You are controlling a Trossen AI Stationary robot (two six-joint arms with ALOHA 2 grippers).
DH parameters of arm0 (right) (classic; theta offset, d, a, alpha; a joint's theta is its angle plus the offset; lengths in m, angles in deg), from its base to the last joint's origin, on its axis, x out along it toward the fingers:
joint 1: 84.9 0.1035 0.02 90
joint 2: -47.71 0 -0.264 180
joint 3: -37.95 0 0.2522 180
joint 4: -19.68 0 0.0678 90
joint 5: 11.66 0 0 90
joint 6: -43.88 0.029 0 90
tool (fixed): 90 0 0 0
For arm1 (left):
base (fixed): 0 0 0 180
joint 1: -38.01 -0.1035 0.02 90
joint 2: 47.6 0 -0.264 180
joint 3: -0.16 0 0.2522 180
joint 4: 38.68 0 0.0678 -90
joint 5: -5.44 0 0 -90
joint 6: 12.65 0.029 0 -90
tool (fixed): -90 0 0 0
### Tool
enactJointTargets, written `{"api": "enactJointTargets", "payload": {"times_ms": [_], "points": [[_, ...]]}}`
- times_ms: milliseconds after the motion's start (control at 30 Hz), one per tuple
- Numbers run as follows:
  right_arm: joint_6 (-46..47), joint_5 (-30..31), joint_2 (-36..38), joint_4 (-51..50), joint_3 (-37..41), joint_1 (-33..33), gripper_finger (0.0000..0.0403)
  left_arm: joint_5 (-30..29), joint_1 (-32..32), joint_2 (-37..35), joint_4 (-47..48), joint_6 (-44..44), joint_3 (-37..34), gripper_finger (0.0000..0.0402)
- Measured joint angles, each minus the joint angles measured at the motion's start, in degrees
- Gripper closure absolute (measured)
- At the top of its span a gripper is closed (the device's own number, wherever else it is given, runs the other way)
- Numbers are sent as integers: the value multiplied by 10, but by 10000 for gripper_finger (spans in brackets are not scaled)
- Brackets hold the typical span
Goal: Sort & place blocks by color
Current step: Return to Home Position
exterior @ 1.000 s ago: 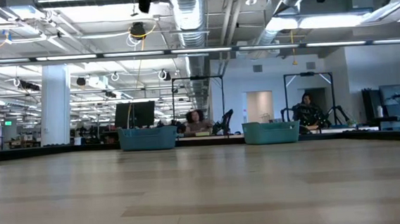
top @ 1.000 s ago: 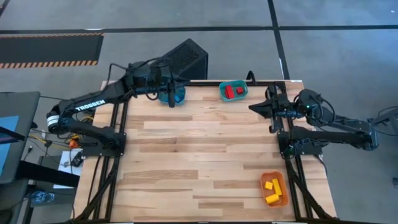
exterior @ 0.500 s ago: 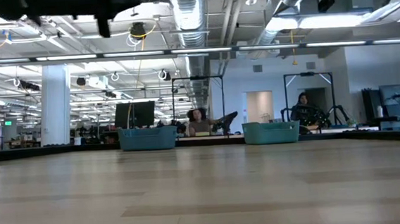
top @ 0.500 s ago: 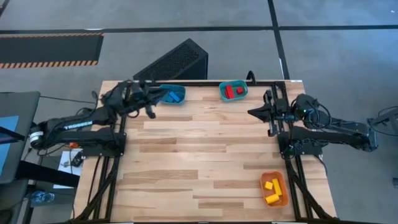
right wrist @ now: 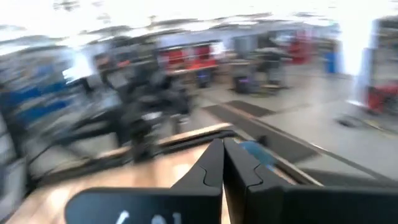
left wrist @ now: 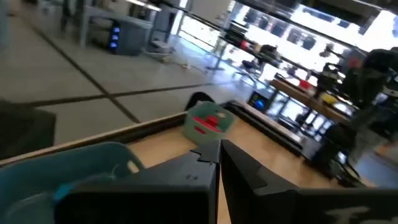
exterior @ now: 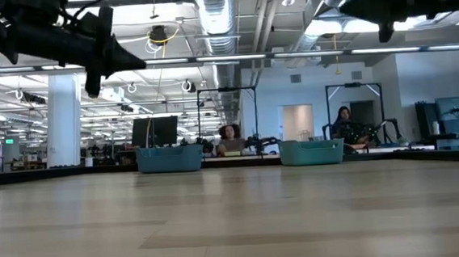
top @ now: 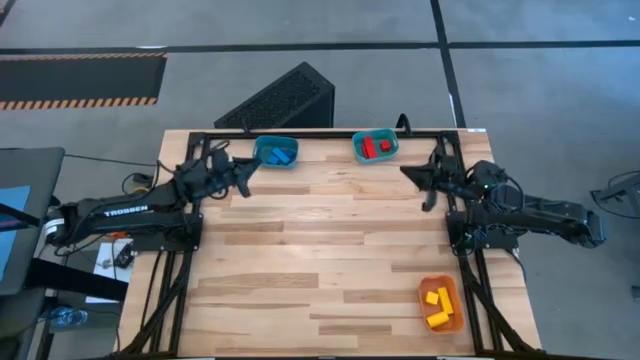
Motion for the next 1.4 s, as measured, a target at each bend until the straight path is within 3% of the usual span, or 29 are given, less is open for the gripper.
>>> {"api": "enactJointTargets", "payload": {"times_ms": [133,300,567,667,800,1067,1400], "points": [[-54,-110,22,-31,0,2,398,90,15,-2,-24,124,1,402],[-65,-134,64,-97,0,3,394,106,43,-8,-104,210,-15,402],[-74,-145,141,-145,-1,3,398,99,48,-39,-227,174,-122,402],[-73,-145,168,-192,-1,3,394,121,48,-60,-277,161,-154,402],[-63,-145,198,-224,3,4,397,156,48,-95,-264,181,-153,401],[-52,-145,225,-223,23,4,396,163,48,-134,-261,234,-153,401],[-50,-162,225,-203,35,7,397,208,48,-180,-242,194,-153,401]]}}
